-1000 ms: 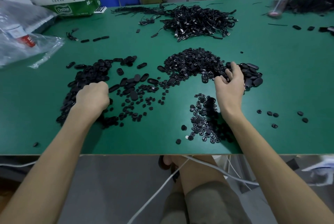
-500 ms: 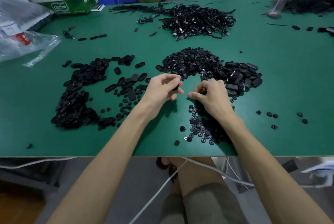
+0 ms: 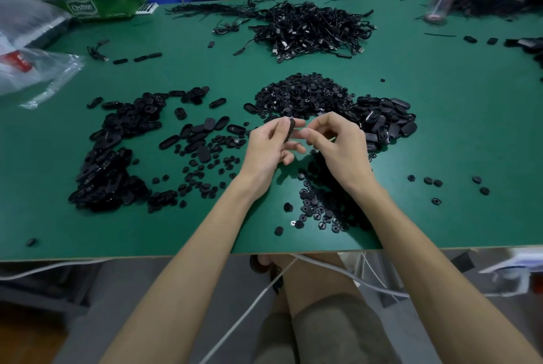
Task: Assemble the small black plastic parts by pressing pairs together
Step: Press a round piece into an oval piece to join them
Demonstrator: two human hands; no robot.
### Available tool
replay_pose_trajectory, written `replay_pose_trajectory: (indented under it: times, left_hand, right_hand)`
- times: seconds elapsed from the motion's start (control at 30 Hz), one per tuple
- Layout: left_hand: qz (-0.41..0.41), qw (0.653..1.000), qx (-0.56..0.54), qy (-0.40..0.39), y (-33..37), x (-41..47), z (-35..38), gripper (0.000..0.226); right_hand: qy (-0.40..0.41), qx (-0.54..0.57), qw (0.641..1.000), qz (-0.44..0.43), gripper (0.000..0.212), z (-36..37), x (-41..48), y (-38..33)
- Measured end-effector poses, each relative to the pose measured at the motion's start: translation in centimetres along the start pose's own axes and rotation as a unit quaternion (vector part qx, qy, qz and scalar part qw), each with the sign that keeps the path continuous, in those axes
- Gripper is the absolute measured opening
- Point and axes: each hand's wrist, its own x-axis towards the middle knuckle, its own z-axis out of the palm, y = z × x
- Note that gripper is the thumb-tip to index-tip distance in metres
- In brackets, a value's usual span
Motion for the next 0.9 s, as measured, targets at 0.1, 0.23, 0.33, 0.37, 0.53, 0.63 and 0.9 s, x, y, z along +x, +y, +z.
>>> replay_pose_trajectory:
  times: [0.1, 0.23, 0.33, 0.37, 0.53, 0.63, 0.9]
  left_hand:
    - [0.01, 0.999, -0.015, 0.041, -0.14, -0.14, -0.09, 0.029]
    - [0.009, 0.999, -0.015, 0.047, 0.05, -0.45, -0.14, 0.026]
    - [0.015, 0.999, 0.008, 0.027, 0.08, -0.41, -0.14, 0.029]
    - [0.017, 0.999, 0.017, 0.026, 0.03, -0.36, -0.12, 0.031]
    - [0.041, 0.997, 0.065, 0.025, 0.07, -0.42, 0.18, 0.037]
    - [0.043, 0.996, 0.075, 0.025, -0.01, -0.47, 0.3, 0.036]
    - [0.049, 0.996, 0.063, 0.035, 0.02, -0.62, 0.38, 0.021]
  right_hand:
    - [0.016, 0.017, 1.0, 0.013, 0.006, -0.05, 0.08, 0.16]
    - [0.007, 0.046, 0.998, 0.03, 0.007, 0.01, 0.16, 0.25]
    - [0.009, 0.05, 0.998, 0.028, 0.011, -0.06, 0.14, 0.29]
    - [0.012, 0.056, 0.998, 0.032, 0.01, -0.08, 0.14, 0.31]
    - [0.013, 0.058, 0.998, 0.031, 0.011, -0.17, 0.18, 0.27]
    - [0.015, 0.041, 0.999, 0.029, 0.008, -0.23, 0.25, 0.27]
    - [0.018, 0.018, 0.999, 0.022, 0.01, -0.09, 0.28, 0.26]
